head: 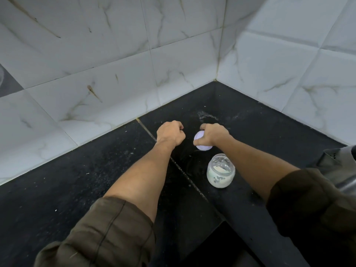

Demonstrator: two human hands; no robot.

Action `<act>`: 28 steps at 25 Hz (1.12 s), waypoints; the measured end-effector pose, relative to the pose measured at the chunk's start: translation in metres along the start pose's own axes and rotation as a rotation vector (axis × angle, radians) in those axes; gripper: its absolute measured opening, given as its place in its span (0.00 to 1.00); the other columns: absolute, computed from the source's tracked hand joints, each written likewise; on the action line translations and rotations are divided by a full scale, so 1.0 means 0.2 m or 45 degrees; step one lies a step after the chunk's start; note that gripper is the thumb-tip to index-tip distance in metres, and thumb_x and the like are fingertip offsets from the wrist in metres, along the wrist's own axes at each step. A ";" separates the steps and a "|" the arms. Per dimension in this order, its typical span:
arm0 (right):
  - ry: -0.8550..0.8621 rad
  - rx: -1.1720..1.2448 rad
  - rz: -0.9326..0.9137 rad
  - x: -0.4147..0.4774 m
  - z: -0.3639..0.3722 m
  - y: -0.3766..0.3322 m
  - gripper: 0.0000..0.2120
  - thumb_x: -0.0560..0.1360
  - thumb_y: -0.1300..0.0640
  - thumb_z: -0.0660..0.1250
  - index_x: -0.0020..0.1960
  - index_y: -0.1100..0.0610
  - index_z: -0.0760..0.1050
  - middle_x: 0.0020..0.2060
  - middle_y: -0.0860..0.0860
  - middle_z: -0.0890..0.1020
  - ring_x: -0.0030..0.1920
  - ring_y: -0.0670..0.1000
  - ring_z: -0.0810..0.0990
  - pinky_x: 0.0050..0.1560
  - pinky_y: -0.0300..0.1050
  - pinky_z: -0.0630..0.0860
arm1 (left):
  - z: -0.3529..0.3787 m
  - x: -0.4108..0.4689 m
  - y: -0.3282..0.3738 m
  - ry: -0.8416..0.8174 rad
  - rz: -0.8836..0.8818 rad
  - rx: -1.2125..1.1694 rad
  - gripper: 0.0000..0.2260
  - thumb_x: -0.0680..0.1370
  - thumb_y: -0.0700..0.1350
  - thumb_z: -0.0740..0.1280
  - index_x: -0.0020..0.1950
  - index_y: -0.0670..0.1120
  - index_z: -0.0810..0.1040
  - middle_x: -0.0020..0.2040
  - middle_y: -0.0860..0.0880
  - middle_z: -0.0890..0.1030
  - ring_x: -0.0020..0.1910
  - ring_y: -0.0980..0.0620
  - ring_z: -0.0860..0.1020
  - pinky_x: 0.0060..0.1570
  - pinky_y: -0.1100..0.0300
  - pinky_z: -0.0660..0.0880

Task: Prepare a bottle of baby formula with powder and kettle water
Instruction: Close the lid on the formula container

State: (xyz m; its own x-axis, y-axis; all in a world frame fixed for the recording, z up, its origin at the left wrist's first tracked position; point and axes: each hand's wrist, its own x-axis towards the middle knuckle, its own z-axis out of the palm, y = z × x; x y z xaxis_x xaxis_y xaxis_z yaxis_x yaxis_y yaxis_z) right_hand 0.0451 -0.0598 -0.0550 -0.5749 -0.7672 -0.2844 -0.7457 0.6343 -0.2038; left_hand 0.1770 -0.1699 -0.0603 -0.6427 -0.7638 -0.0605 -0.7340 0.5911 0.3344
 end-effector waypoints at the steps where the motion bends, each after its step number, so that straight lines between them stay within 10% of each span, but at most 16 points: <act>1: 0.092 0.099 -0.004 -0.01 -0.03 0.02 0.36 0.70 0.34 0.72 0.73 0.50 0.72 0.66 0.57 0.78 0.64 0.61 0.78 0.58 0.54 0.78 | -0.01 -0.02 0.02 0.006 0.004 -0.005 0.17 0.80 0.43 0.64 0.68 0.52 0.81 0.61 0.48 0.84 0.61 0.45 0.81 0.58 0.52 0.78; 8: 0.521 0.718 -0.003 -0.31 -0.13 0.12 0.30 0.66 0.39 0.79 0.58 0.53 0.69 0.53 0.50 0.78 0.51 0.53 0.78 0.46 0.46 0.72 | -0.07 -0.23 0.23 0.045 0.076 -0.063 0.20 0.80 0.43 0.65 0.72 0.51 0.77 0.64 0.47 0.83 0.64 0.44 0.79 0.61 0.51 0.76; 18: 0.507 0.499 -0.107 -0.76 -0.02 0.27 0.22 0.66 0.39 0.78 0.39 0.52 0.71 0.48 0.49 0.77 0.46 0.51 0.78 0.41 0.43 0.70 | 0.04 -0.59 0.30 -0.121 0.092 -0.170 0.30 0.77 0.43 0.66 0.79 0.51 0.67 0.70 0.51 0.79 0.68 0.45 0.77 0.64 0.48 0.76; 28: 0.406 0.327 -0.140 -0.83 0.15 0.31 0.32 0.71 0.38 0.76 0.71 0.49 0.77 0.65 0.51 0.77 0.62 0.54 0.78 0.61 0.49 0.76 | 0.24 -0.74 0.24 -0.215 0.157 -0.257 0.44 0.72 0.52 0.78 0.83 0.47 0.60 0.78 0.46 0.70 0.76 0.44 0.69 0.71 0.47 0.70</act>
State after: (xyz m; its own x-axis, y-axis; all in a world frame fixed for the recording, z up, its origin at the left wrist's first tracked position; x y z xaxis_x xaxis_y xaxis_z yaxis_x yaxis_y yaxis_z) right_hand 0.1049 0.1090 -0.0489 -0.6022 -0.7969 0.0481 -0.7235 0.5192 -0.4549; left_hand 0.2266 -0.0150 -0.0803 -0.7643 -0.6252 -0.1577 -0.6002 0.6005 0.5283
